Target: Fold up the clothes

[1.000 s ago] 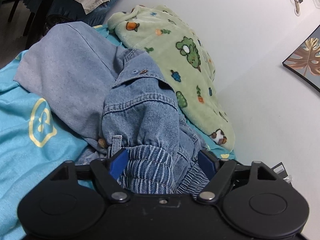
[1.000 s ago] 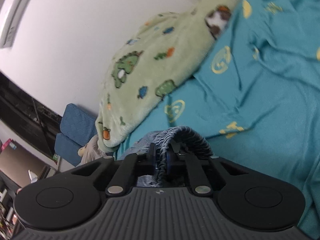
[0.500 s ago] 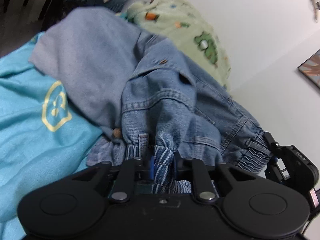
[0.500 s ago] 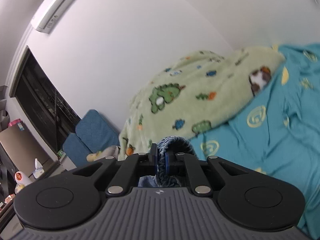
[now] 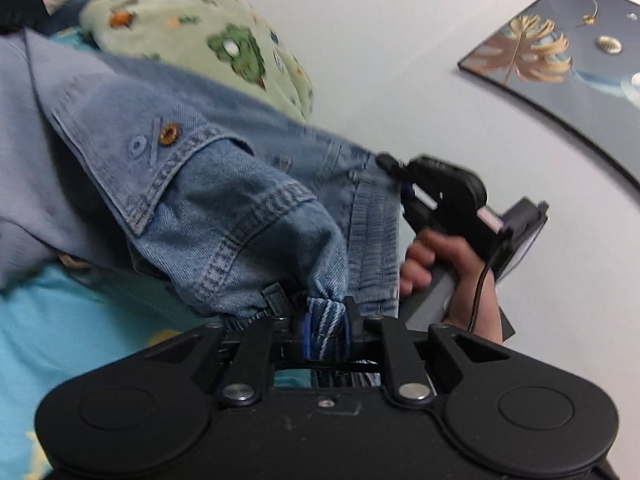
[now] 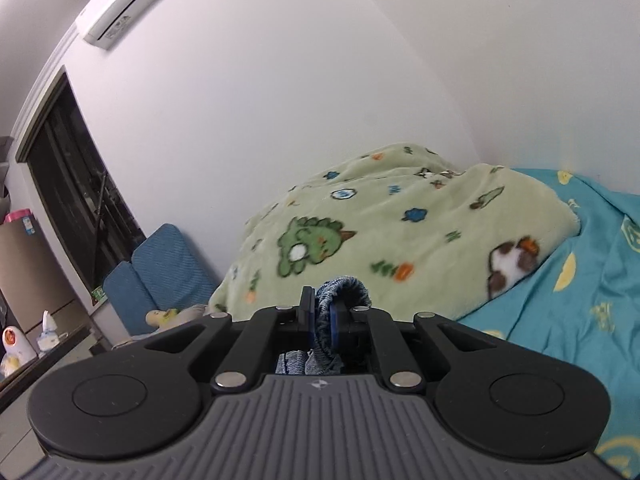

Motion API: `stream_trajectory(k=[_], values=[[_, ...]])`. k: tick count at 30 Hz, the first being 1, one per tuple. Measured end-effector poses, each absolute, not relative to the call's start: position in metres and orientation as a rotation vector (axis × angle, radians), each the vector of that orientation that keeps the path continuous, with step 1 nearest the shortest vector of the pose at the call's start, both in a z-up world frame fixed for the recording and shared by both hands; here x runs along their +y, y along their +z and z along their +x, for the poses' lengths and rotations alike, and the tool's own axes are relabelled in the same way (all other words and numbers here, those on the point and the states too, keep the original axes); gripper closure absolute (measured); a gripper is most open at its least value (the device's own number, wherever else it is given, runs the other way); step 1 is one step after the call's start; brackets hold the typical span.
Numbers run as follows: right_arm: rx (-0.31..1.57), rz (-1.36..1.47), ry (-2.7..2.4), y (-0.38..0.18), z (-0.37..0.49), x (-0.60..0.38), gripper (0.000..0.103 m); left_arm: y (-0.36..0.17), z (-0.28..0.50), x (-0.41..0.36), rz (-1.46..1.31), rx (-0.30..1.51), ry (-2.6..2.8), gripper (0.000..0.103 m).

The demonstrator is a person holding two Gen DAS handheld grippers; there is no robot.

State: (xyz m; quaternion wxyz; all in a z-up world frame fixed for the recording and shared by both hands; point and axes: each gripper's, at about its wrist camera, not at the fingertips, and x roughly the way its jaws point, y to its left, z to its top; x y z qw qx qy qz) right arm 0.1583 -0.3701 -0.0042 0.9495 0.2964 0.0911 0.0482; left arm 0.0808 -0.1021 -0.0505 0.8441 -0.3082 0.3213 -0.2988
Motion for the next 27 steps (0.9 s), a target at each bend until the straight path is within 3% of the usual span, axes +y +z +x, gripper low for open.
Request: stream_trajectory(k=[9,15,18,22,27], values=[[0.307,0.609,-0.003,-0.071,0.215,-0.45,0.096,-0.129,0.149,-0.183,-0.593,0.827,-0.652,0.09],[0.44,0.539,-0.041,-0.125,0.236,-0.452,0.095,-0.163,0.174,-0.18,-0.605,0.905,-0.655,0.087],[0.456,0.552,-0.052,-0.121,0.234,-0.449,0.089,-0.153,0.175,-0.173,-0.588,0.926,-0.682,0.082],[0.439,0.559,-0.087,-0.104,0.211,-0.443,0.065,-0.125,0.158,-0.164,-0.494,0.92,-0.724,0.074],[0.366,0.66,-0.147,-0.078,0.147,-0.435,0.062,-0.089,0.125,-0.126,-0.439,0.882,-0.748,0.068]])
